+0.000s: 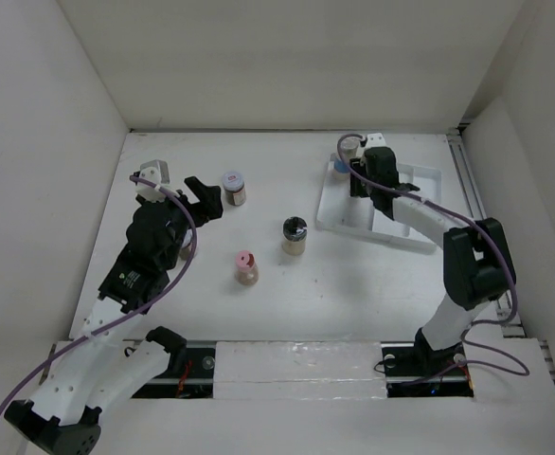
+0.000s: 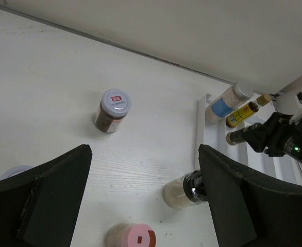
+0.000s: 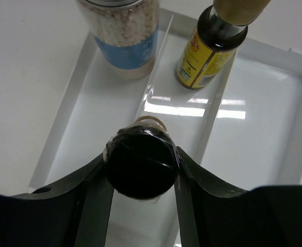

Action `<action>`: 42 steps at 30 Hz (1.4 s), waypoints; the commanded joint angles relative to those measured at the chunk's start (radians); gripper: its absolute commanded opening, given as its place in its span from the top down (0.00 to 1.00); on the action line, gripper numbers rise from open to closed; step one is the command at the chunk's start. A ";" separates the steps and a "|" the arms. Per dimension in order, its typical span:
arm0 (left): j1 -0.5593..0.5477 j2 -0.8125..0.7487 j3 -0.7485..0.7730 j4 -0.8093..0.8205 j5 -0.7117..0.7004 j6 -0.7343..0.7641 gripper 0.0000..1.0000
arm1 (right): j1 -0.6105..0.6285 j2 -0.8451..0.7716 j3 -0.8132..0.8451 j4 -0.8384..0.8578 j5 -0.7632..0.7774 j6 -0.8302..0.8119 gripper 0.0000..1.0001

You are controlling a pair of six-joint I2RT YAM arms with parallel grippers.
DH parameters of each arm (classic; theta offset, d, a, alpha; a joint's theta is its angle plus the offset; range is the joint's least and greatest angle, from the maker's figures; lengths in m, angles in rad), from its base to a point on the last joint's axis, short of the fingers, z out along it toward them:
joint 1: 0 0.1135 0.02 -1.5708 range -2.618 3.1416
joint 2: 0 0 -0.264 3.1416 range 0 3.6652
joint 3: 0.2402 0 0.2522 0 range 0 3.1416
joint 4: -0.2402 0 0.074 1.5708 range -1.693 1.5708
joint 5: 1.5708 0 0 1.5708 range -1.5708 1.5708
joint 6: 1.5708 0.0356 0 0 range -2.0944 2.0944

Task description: Organize the condiment bottles

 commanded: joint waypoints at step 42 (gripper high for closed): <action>0.006 0.000 0.004 0.055 0.010 0.004 0.19 | 0.358 -0.426 -0.279 0.068 -0.314 -0.124 0.01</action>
